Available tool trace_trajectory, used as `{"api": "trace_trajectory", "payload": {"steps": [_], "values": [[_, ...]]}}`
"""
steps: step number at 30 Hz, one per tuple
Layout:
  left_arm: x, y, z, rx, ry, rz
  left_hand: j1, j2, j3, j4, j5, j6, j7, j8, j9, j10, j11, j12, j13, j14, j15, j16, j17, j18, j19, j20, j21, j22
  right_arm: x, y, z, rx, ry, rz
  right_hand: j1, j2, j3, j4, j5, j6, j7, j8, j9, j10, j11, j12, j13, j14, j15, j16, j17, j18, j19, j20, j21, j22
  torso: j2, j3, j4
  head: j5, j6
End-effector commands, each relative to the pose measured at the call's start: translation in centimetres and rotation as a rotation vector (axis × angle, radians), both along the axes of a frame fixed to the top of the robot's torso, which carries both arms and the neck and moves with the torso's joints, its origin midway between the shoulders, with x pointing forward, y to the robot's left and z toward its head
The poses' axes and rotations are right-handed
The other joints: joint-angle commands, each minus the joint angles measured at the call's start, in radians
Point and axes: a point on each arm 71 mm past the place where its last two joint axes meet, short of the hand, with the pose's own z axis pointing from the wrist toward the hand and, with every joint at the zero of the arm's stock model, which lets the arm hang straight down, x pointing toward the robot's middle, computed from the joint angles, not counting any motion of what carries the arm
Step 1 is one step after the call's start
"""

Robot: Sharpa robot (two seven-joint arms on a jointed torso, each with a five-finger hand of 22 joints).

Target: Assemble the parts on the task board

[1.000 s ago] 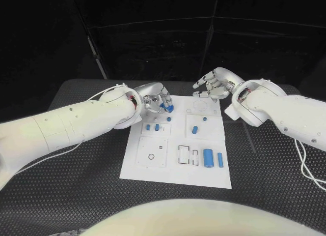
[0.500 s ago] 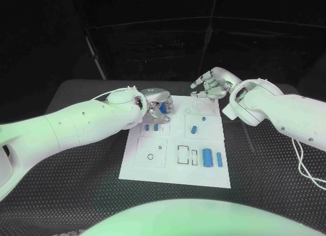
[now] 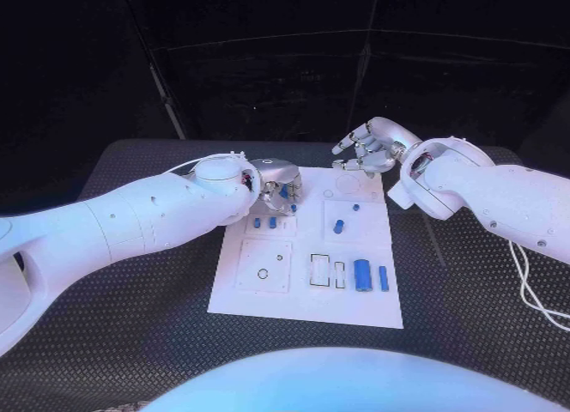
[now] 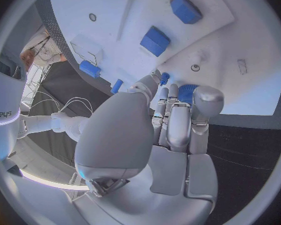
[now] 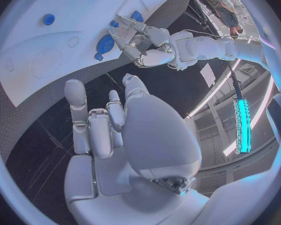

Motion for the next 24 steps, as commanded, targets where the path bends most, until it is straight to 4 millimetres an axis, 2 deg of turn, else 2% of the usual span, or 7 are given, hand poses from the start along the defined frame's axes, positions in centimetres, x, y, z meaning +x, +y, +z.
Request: {"api": "trace_trajectory", "payload": {"steps": [1,24], "values": [[0.07,-0.07,-0.26,0.048,0.019,0.000,-0.002,0.010,-0.001,0.003,-0.001,0.013,-0.002,-0.004,-0.002,0.014,0.000,-0.002,-0.001,0.039,-0.006,0.001,0.001,-0.014,0.006,-0.003,0.009,0.005,0.00,0.18,0.15,0.004,-0.007,0.010,0.004,0.000,0.004,0.004,0.003,-0.001,-0.001,0.003,-0.001,-0.006,0.002,-0.002,0.000,0.050,-0.004,-0.003,0.009,0.015,-0.008,0.001,-0.006,-0.001,0.000,0.0004,-0.0004,0.000,0.000],[0.59,-0.67,-0.68,0.074,0.035,0.002,0.021,0.052,0.048,0.005,-0.001,0.068,-0.006,-0.008,-0.013,0.071,-0.012,-0.005,-0.004,0.038,-0.015,0.022,0.006,-0.018,0.006,-0.009,0.044,0.045,-0.01,0.46,0.14,0.005,-0.006,0.017,0.004,0.001,0.006,0.005,0.002,0.004,-0.001,0.006,0.000,-0.004,0.002,0.000,0.002,0.050,-0.004,-0.003,0.011,0.015,-0.008,0.001,-0.006,-0.001,0.000,0.0000,0.0000,-0.004,0.000]]}}
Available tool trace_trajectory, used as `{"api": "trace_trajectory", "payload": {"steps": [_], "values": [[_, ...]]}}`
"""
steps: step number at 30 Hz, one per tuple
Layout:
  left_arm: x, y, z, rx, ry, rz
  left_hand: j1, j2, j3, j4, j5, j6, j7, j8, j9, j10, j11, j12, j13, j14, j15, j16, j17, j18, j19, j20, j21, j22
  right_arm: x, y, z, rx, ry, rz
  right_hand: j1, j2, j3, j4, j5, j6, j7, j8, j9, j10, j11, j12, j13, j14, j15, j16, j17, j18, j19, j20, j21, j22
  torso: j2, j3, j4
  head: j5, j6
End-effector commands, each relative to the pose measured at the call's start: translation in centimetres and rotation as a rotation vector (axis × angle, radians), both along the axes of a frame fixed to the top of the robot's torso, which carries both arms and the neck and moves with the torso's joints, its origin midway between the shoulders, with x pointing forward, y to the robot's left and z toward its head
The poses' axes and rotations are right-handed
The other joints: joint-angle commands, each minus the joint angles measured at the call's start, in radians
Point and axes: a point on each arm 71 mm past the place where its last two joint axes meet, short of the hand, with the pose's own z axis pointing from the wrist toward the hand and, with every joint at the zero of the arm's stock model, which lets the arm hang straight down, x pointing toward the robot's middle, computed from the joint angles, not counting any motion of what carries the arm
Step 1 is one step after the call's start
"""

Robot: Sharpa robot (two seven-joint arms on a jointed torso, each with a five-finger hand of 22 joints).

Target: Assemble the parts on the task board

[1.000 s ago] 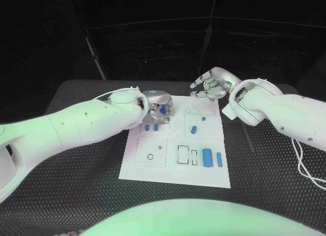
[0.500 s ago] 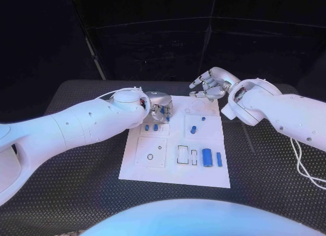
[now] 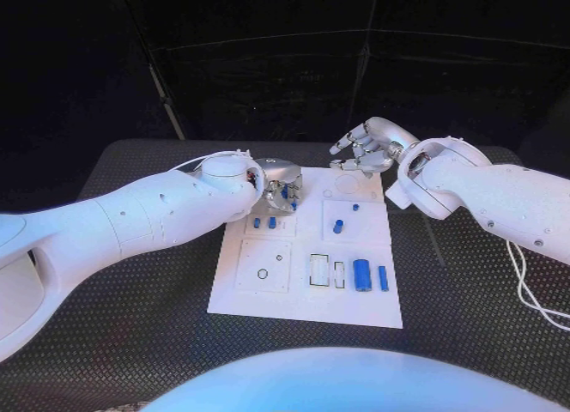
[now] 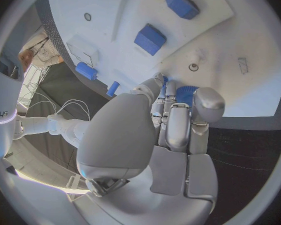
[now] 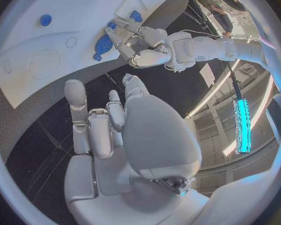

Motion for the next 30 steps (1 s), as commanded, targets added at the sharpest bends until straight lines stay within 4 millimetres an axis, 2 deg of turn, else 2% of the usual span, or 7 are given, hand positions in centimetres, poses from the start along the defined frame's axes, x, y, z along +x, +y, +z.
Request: {"api": "trace_trajectory", "payload": {"steps": [1,7,19,30], "values": [[0.0,0.1,-0.4,0.035,0.016,-0.001,0.002,0.013,0.011,-0.002,-0.001,0.014,-0.001,-0.004,-0.001,0.015,-0.001,-0.005,0.000,0.031,-0.009,0.008,0.002,-0.019,0.003,-0.006,0.008,0.006,0.0,0.2,0.1,0.003,-0.006,0.011,0.004,0.001,0.003,0.002,0.002,0.004,-0.001,0.006,0.000,-0.004,0.002,0.000,0.001,0.050,-0.004,-0.003,0.011,0.015,-0.008,0.001,-0.006,-0.001,0.000,-0.0003,0.0002,-0.002,0.000],[0.1,0.2,-0.3,0.030,-0.003,0.000,0.027,0.025,0.040,-0.019,-0.001,0.043,-0.001,0.001,-0.001,0.046,-0.008,-0.003,0.002,0.031,-0.015,0.012,0.001,-0.020,0.004,-0.011,0.019,0.019,0.0,0.2,0.1,0.003,-0.006,0.011,0.004,0.002,0.003,0.003,0.002,0.006,-0.002,0.007,0.000,-0.004,0.002,0.001,0.002,0.050,-0.004,-0.003,0.011,0.015,-0.007,0.001,-0.006,0.000,0.000,-0.0002,0.0006,-0.002,0.000],[-0.3,0.5,0.5,-0.052,-0.068,-0.004,0.015,0.020,0.054,-0.019,-0.002,0.054,0.003,-0.004,-0.005,0.057,-0.005,-0.015,0.000,0.030,-0.014,0.015,-0.002,-0.022,0.003,-0.012,0.027,0.029,0.0,0.1,0.1,0.003,-0.007,0.010,0.004,0.002,0.003,0.003,0.002,0.006,-0.002,0.007,0.000,-0.004,0.002,0.001,0.002,0.050,-0.004,-0.003,0.011,0.015,-0.007,0.001,-0.006,0.000,-0.002,-0.0006,0.0024,-0.001,0.000],[-0.2,2.2,3.0,-0.158,-0.107,0.036,-0.006,0.015,0.057,-0.006,-0.001,0.056,0.003,-0.009,-0.008,0.061,-0.004,-0.024,-0.001,0.029,-0.012,0.015,-0.006,-0.022,0.001,-0.011,0.026,0.030,0.1,0.0,0.1,0.002,-0.007,0.009,0.004,0.002,0.003,0.003,0.002,0.006,-0.002,0.007,0.000,-0.004,0.002,0.001,0.002,0.050,-0.004,-0.003,0.011,0.015,-0.007,0.001,-0.006,0.000,-0.001,-0.0011,0.0020,0.001,0.000]]}}
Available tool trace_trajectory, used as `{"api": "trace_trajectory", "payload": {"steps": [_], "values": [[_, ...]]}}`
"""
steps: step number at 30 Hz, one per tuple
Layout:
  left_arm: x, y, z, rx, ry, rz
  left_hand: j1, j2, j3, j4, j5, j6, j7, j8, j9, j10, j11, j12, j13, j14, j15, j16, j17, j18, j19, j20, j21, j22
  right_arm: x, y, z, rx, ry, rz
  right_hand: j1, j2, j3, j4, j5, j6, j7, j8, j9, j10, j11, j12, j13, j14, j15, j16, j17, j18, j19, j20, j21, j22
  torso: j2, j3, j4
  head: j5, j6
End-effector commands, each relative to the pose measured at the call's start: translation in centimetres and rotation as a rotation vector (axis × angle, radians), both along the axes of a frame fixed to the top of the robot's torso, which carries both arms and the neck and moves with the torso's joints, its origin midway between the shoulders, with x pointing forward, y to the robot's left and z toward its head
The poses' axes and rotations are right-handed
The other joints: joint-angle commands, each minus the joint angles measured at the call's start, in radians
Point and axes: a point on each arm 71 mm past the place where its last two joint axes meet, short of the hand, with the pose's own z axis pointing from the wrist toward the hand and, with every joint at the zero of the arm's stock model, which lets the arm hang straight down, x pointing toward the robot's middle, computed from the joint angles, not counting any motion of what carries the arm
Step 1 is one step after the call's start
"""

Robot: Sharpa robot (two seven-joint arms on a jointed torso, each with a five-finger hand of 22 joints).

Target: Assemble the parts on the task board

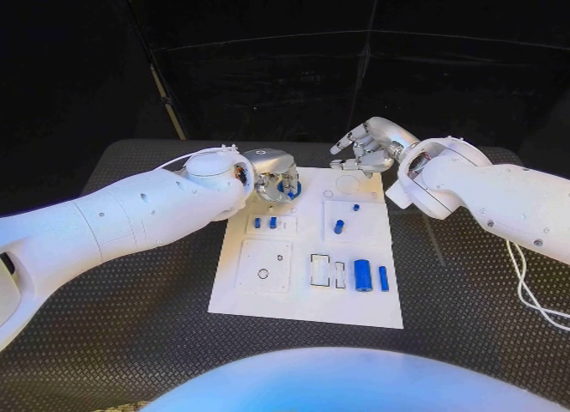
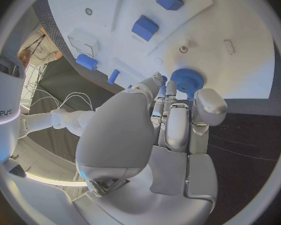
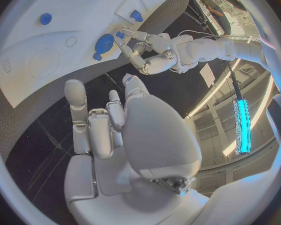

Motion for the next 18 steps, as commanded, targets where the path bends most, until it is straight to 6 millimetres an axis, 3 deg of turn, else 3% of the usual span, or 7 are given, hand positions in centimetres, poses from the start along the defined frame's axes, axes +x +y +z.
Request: {"api": "trace_trajectory", "payload": {"steps": [1,10,14,18], "values": [[-0.1,0.5,1.0,-0.067,-0.023,0.010,-0.010,-0.001,0.000,0.005,-0.001,0.004,0.001,-0.005,-0.001,0.009,0.001,-0.005,-0.001,0.028,-0.004,0.007,-0.002,-0.007,-0.002,-0.008,0.003,0.000,0.0,0.1,0.1,0.002,-0.006,0.010,0.004,0.002,0.003,0.003,0.002,0.006,-0.002,0.002,0.000,-0.004,0.002,0.001,0.001,0.050,-0.004,-0.003,0.011,0.015,-0.007,0.001,-0.006,0.000,0.001,-0.0006,0.0005,0.000,0.000],[-0.2,3.6,1.7,-0.056,0.008,0.059,-0.018,-0.007,0.002,0.010,-0.001,0.005,0.002,-0.009,-0.004,0.011,0.002,-0.011,-0.002,0.027,-0.004,0.007,-0.004,-0.007,-0.002,-0.007,0.006,0.004,0.0,-0.1,0.0,0.000,-0.003,0.007,0.004,0.002,0.003,0.003,0.002,0.006,-0.002,0.002,0.000,-0.004,0.002,0.001,0.001,0.050,-0.004,-0.003,0.011,0.015,-0.007,0.001,-0.006,0.000,-0.001,0.0014,0.0010,0.007,0.000],[-0.2,4.9,1.4,-0.043,0.029,0.079,-0.025,-0.013,0.002,0.013,-0.001,0.005,0.002,-0.012,-0.005,0.013,0.003,-0.015,-0.002,0.027,-0.003,0.007,-0.006,-0.007,-0.003,-0.007,0.007,0.006,0.0,-0.1,0.0,0.000,-0.002,0.007,0.004,0.002,0.003,0.003,0.002,0.006,-0.002,0.002,0.000,-0.004,0.002,0.001,0.001,0.050,-0.004,-0.003,0.011,0.015,-0.007,0.001,-0.006,0.000,0.001,-0.0003,0.0004,0.011,0.000],[-0.6,5.7,0.6,-0.041,0.059,0.094,-0.025,-0.013,0.002,0.013,-0.001,0.005,0.002,-0.012,-0.005,0.013,0.003,-0.015,-0.002,0.027,-0.003,0.007,-0.006,-0.007,-0.003,-0.007,0.007,0.006,0.0,0.0,-0.1,0.000,0.000,0.008,0.004,0.002,0.003,0.003,0.002,0.006,-0.002,0.002,0.000,-0.004,0.002,0.001,0.001,0.050,-0.004,-0.003,0.011,0.015,-0.007,0.001,-0.006,0.000,0.001,0.0006,-0.0017,0.017,0.000]]}}
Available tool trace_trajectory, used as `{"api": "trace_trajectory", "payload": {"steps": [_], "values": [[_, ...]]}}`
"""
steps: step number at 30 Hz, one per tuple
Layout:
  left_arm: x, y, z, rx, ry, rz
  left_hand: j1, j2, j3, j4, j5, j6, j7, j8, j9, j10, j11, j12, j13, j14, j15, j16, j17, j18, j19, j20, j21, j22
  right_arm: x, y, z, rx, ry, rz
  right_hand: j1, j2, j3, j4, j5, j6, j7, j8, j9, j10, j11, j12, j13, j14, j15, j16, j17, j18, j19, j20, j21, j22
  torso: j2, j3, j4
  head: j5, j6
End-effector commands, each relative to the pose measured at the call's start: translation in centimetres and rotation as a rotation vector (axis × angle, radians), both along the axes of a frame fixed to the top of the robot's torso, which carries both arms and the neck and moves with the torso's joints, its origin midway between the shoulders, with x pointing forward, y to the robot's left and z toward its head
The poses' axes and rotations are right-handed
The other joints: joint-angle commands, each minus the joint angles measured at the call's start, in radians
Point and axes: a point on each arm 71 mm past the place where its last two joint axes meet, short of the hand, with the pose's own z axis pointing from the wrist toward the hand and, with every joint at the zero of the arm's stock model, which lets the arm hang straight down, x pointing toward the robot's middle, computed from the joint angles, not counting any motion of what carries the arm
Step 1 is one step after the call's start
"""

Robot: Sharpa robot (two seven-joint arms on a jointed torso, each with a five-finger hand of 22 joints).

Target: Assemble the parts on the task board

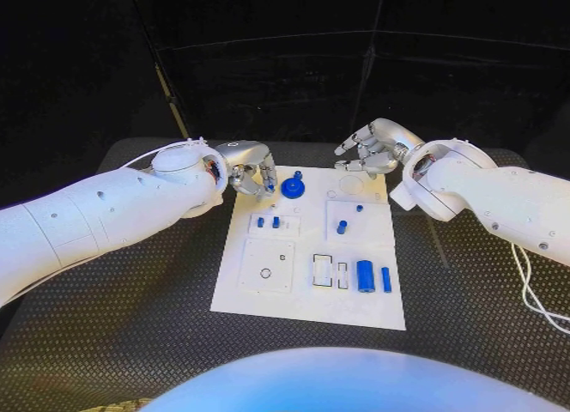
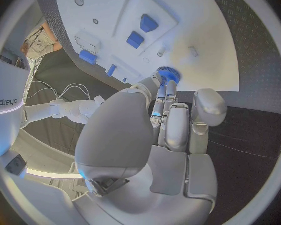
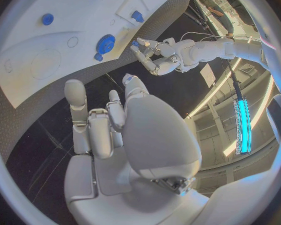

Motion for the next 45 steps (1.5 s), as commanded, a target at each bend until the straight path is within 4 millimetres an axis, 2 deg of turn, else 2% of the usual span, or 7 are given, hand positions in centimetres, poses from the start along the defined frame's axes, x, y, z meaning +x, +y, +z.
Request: {"api": "trace_trajectory", "payload": {"steps": [1,4,12,45], "values": [[-0.3,0.1,-0.6,-0.006,0.048,0.008,-0.013,-0.001,0.001,0.008,-0.001,0.006,0.002,-0.004,-0.002,0.010,-0.001,-0.006,-0.001,0.027,-0.003,0.003,-0.002,-0.007,-0.003,-0.007,0.002,0.001,0.0,0.2,0.1,0.002,-0.003,0.012,0.004,0.002,0.003,0.003,0.002,0.006,-0.002,0.002,0.000,-0.004,0.002,0.001,0.001,0.050,-0.004,-0.003,0.011,0.015,-0.007,0.001,-0.006,0.000,0.001,-0.0001,-0.0020,0.002,0.000],[-0.4,0.2,-1.0,-0.007,0.057,0.011,-0.014,-0.001,0.001,0.008,-0.001,0.006,0.002,-0.004,-0.002,0.010,-0.001,-0.006,-0.001,0.026,-0.003,0.003,-0.003,-0.007,-0.003,-0.007,0.002,0.001,0.0,0.2,0.1,0.002,-0.003,0.013,0.004,0.002,0.003,0.003,0.002,0.006,-0.002,0.002,0.000,-0.004,0.002,0.001,0.001,0.050,-0.004,-0.003,0.011,0.015,-0.007,0.001,-0.006,0.000,0.001,-0.0007,-0.0030,0.004,0.000],[-0.5,0.0,-1.7,-0.009,0.072,0.010,-0.014,-0.001,0.001,0.008,-0.001,0.006,0.002,-0.004,-0.002,0.010,-0.001,-0.006,-0.001,0.026,-0.003,0.003,-0.003,-0.007,-0.003,-0.007,0.002,0.001,0.0,0.2,0.1,0.002,-0.002,0.013,0.004,0.002,0.003,0.003,0.002,0.006,-0.002,0.002,0.000,-0.004,0.002,0.001,0.001,0.050,-0.004,-0.003,0.011,0.015,-0.007,0.001,-0.006,0.000,0.001,0.0013,-0.0030,0.002,0.000],[-0.2,-0.6,-2.8,0.022,0.121,0.020,-0.010,-0.004,0.007,0.005,-0.001,0.006,0.002,-0.008,-0.004,0.010,-0.001,-0.012,-0.001,0.026,-0.003,0.004,-0.004,-0.006,-0.006,-0.006,-0.001,-0.001,-0.1,0.3,0.1,0.003,-0.001,0.016,0.004,0.002,0.003,0.003,0.002,0.006,-0.002,0.002,0.000,-0.004,0.002,0.001,0.001,0.050,-0.004,-0.003,0.011,0.015,-0.007,0.001,-0.006,0.000,0.002,0.0002,-0.0032,-0.002,0.000]]}}
